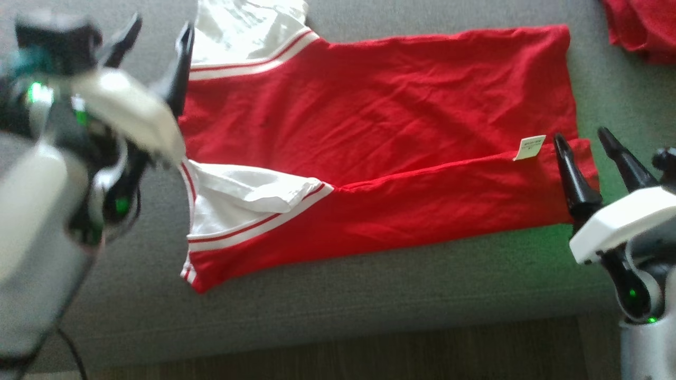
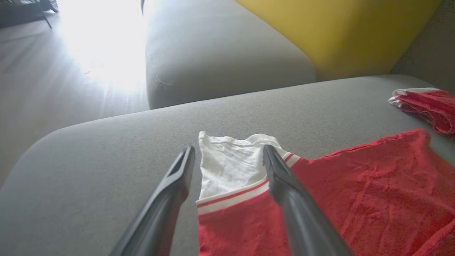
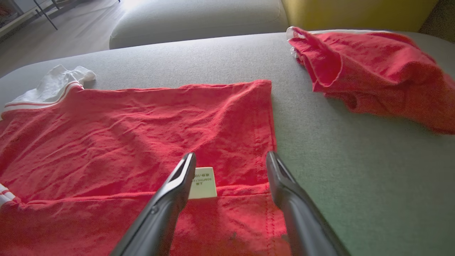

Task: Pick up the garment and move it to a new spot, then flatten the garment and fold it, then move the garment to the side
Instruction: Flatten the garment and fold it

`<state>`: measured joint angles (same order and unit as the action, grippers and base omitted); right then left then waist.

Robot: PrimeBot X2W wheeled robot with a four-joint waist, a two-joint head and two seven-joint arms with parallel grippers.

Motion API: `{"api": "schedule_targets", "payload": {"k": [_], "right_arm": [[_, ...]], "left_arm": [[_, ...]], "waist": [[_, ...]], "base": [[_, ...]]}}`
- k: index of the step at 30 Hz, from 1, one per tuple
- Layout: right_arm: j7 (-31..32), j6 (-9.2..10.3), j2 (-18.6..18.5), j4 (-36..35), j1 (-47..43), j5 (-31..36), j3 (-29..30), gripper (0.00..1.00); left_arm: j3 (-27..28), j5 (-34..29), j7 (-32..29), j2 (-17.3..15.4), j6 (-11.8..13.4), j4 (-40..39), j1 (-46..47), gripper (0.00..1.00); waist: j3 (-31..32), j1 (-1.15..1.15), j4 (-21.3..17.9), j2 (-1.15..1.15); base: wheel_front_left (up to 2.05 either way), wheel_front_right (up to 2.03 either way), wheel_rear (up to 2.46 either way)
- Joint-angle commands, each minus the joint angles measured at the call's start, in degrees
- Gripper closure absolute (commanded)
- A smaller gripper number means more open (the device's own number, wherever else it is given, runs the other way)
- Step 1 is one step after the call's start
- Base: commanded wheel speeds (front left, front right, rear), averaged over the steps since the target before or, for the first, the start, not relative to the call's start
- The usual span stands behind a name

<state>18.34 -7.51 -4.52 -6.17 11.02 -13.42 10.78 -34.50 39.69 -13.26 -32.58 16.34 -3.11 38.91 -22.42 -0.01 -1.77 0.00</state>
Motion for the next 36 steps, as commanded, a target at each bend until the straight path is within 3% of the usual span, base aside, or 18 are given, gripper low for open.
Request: {"api": "schedule_targets", "payload": {"k": [1,8,15,25,36], "right_arm": [[-0.55,0.02,-0.86,-1.75,1.5,0.18,-1.32,0.0],[-1.56,0.02,-1.81,-0.54,5.15,-0.17,-3.12,0.0],[-2.62,0.02,-2.22,0.75,7.13,-0.73,-4.2,0.0],[-3.85,0.02,-2.32,2.2,8.87,-1.47,-5.41,0.0],[-4.37,0.02,-1.55,3.13,10.6,-3.31,-4.61,0.0]], "left_arm": [[2.67,0.48,-0.8,-1.12,-0.79,-0.04,3.42,0.0],[0.61,0.64,-6.78,2.04,-7.38,18.17,19.33,0.0],[-1.01,0.05,-9.71,4.27,-11.4,32.18,28.93,0.0],[-2.86,-0.92,-11.59,6.09,-14.1,43.45,35.59,0.0],[-2.72,-0.17,-10.33,6.91,-15.65,49.97,38.17,0.0]], "waist": [[-1.74,0.01,-0.54,0.0],[-6.86,0.01,-2.39,0.0],[-9.83,0.01,-4.37,0.0],[-12.39,0.01,-6.83,0.0],[-13.18,0.01,-8.0,0.0]], "base": [[0.0,0.0,0.0],[0.0,0.0,0.0],[0.0,0.0,0.0],[0.0,0.0,0.0],[0.0,0.0,0.0]]}}
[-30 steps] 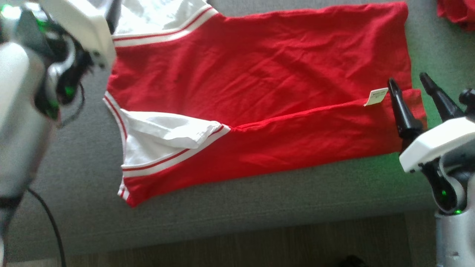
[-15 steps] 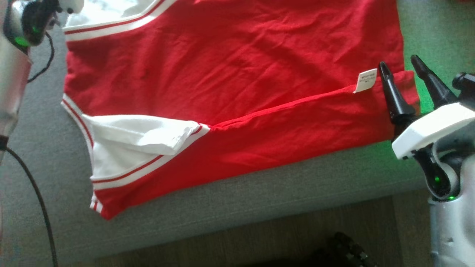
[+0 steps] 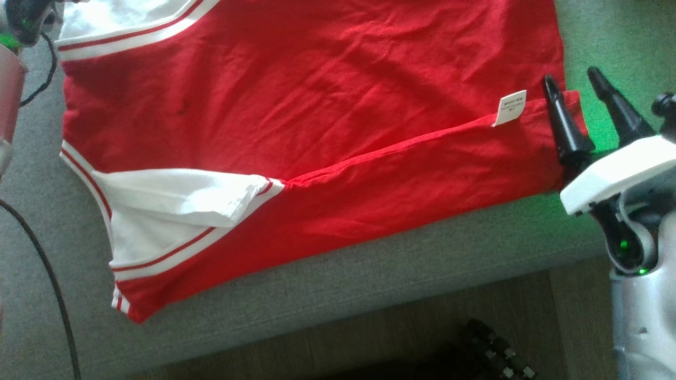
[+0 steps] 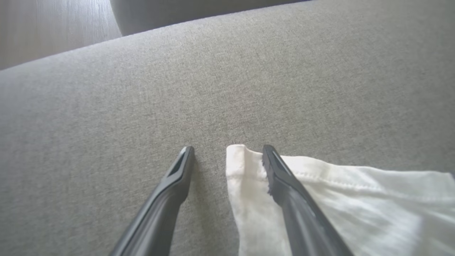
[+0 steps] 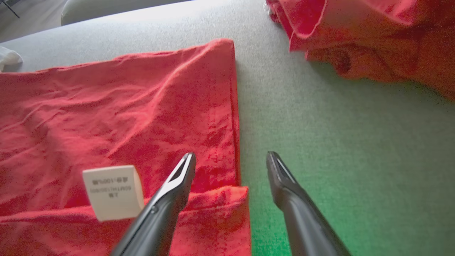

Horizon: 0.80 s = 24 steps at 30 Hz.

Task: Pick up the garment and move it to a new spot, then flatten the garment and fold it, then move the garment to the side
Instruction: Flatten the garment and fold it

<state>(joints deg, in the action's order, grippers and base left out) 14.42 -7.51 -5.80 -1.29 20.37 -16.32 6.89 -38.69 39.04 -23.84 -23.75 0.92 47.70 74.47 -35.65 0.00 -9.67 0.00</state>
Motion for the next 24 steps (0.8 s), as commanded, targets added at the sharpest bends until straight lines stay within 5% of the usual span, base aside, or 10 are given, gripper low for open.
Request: {"api": "schedule_targets", "payload": {"k": [1,5,6,8,24], "right_arm": [[-0.45,0.02,-0.27,-1.6,1.64,-0.44,-0.66,0.0],[-0.21,0.02,-0.4,-1.46,2.79,-0.55,-0.51,0.0],[-0.1,0.02,-0.56,-1.53,3.14,-0.51,-0.44,0.0],[0.12,0.02,-0.88,-1.73,3.79,-0.39,-0.31,0.0],[9.04,0.02,-1.97,8.62,20.27,1.94,-3.02,0.0]], "left_arm": [[1.49,0.67,0.2,-1.82,-0.38,-0.38,2.63,0.0],[1.45,0.98,0.01,-1.61,-0.71,0.82,2.91,0.05],[1.48,1.11,0.03,-1.53,-0.84,1.12,3.09,0.55],[1.47,1.2,0.44,-1.42,-1.13,1.57,3.4,1.0],[1.34,1.26,5.72,-0.52,-2.73,3.26,5.73,1.0]], "waist": [[0.07,0.0,-0.16,0.0],[-0.03,0.0,-0.28,0.0],[-0.09,0.0,-0.3,0.0],[-0.15,0.0,-0.29,0.0],[0.55,0.0,1.45,0.0]], "base": [[0.0,0.0,0.0],[0.0,0.0,0.0],[0.0,0.0,0.0],[0.0,0.0,0.0],[0.0,0.0,0.0]]}}
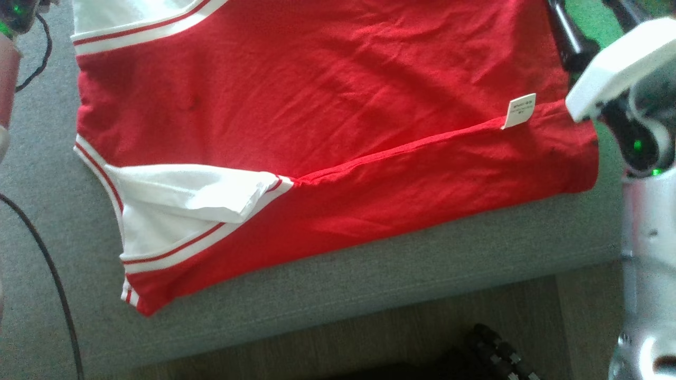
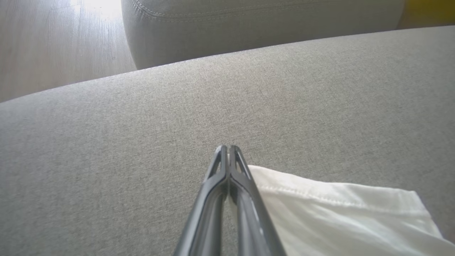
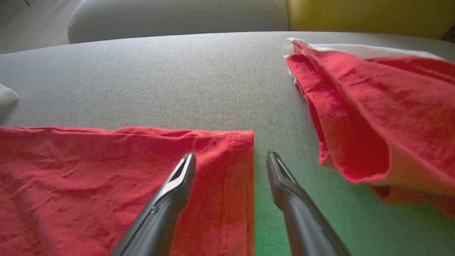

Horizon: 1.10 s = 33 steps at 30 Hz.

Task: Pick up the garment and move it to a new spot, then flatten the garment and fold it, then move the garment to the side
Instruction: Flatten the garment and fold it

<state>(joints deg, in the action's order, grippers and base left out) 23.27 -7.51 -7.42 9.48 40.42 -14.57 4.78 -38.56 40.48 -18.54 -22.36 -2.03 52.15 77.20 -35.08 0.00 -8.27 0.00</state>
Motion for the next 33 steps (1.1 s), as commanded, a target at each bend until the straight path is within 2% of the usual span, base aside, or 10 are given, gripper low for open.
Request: {"api": "schedule_targets", "payload": {"k": [1,9,15,17,23,33], "right_arm": [[0.24,0.02,-0.36,-0.92,1.4,0.57,-0.85,0.0],[-0.12,0.02,0.32,9.14,7.84,3.31,0.13,0.02],[-1.88,0.02,0.41,12.41,9.79,3.46,0.07,0.82],[-2.53,0.02,0.38,12.99,10.24,3.6,-0.06,1.0],[-3.82,0.02,0.09,14.04,11.89,3.64,-0.12,1.0],[-6.97,0.02,-1.05,16.67,16.99,3.04,1.81,1.0]], "left_arm": [[1.18,-0.13,0.64,-1.8,0.12,-1.12,2.99,1.0],[0.6,-0.05,2.7,-0.89,-0.57,-1.4,2.39,1.0],[0.28,0.05,2.95,-1.07,-0.93,-1.42,2.48,1.0],[0.19,0.08,3.05,-1.16,-0.97,-1.36,2.49,1.0],[-0.05,-0.59,5.41,-1.62,-1.19,-2.0,3.18,1.0],[1.26,-2.02,17.53,-2.24,-1.47,-3.86,5.91,1.0]], "waist": [[-0.07,0.0,0.18,0.0],[-0.46,0.0,1.53,0.0],[-0.42,0.0,1.98,0.0],[-0.3,0.0,2.0,0.0],[-0.17,0.0,2.04,0.0],[0.66,0.0,3.83,0.0]], "base": [[0.0,0.0,0.0],[0.0,0.0,0.0],[0.0,0.0,0.0],[0.0,0.0,0.0],[0.0,0.0,0.0],[0.0,0.0,0.0]]}}
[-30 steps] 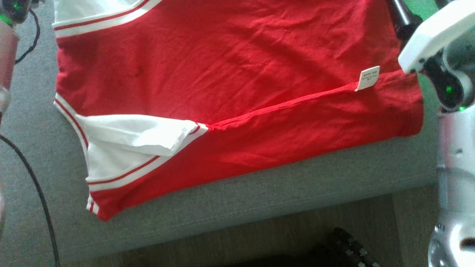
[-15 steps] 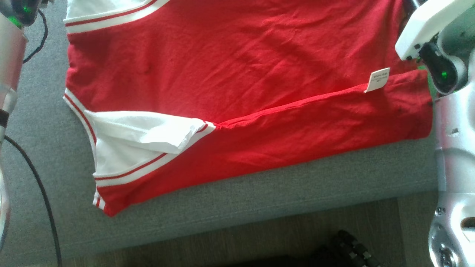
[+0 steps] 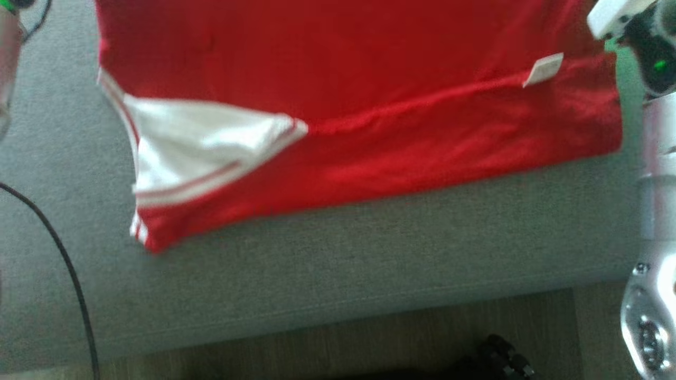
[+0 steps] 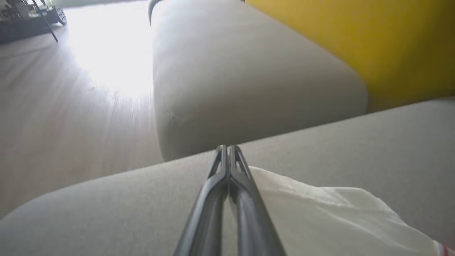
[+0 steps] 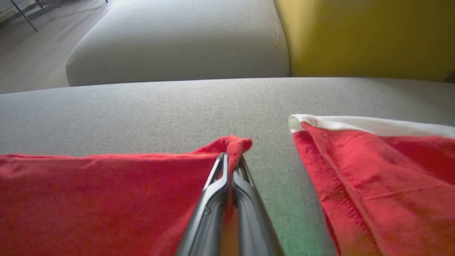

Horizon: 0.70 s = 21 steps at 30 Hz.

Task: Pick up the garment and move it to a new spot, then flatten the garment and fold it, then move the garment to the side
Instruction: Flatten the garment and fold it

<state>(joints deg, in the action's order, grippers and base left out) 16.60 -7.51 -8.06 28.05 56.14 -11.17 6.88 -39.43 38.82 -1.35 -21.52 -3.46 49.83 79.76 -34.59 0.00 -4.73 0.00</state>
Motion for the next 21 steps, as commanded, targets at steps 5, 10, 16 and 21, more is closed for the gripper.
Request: {"api": "schedule_targets", "payload": {"k": [5,10,16,21], "right_arm": [[-1.77,0.02,-1.78,-1.06,1.17,-1.21,0.77,1.0],[-2.93,0.02,-3.6,-1.98,-3.09,-3.42,1.36,1.0],[-3.29,0.02,-5.56,-5.17,-10.06,-6.66,2.51,1.0],[-2.94,0.02,-6.46,-8.59,-14.88,-8.21,3.43,1.0]], "left_arm": [[3.26,0.85,6.93,-2.6,-1.52,-3.05,2.32,1.0],[4.1,3.65,11.14,-3.46,-2.96,-7.57,-2.94,1.0],[5.3,8.24,11.74,-6.7,-3.26,-16.93,-13.95,1.0],[6.88,11.24,11.56,-9.83,-0.18,-27.56,-23.73,1.0]], "waist": [[1.11,0.0,2.3,0.0],[2.34,0.0,4.27,0.0],[3.83,0.0,6.16,0.0],[4.45,0.0,7.04,0.0]], "base": [[0.0,0.0,0.0],[0.0,0.0,0.0],[0.0,0.0,0.0],[0.0,0.0,0.0]]}}
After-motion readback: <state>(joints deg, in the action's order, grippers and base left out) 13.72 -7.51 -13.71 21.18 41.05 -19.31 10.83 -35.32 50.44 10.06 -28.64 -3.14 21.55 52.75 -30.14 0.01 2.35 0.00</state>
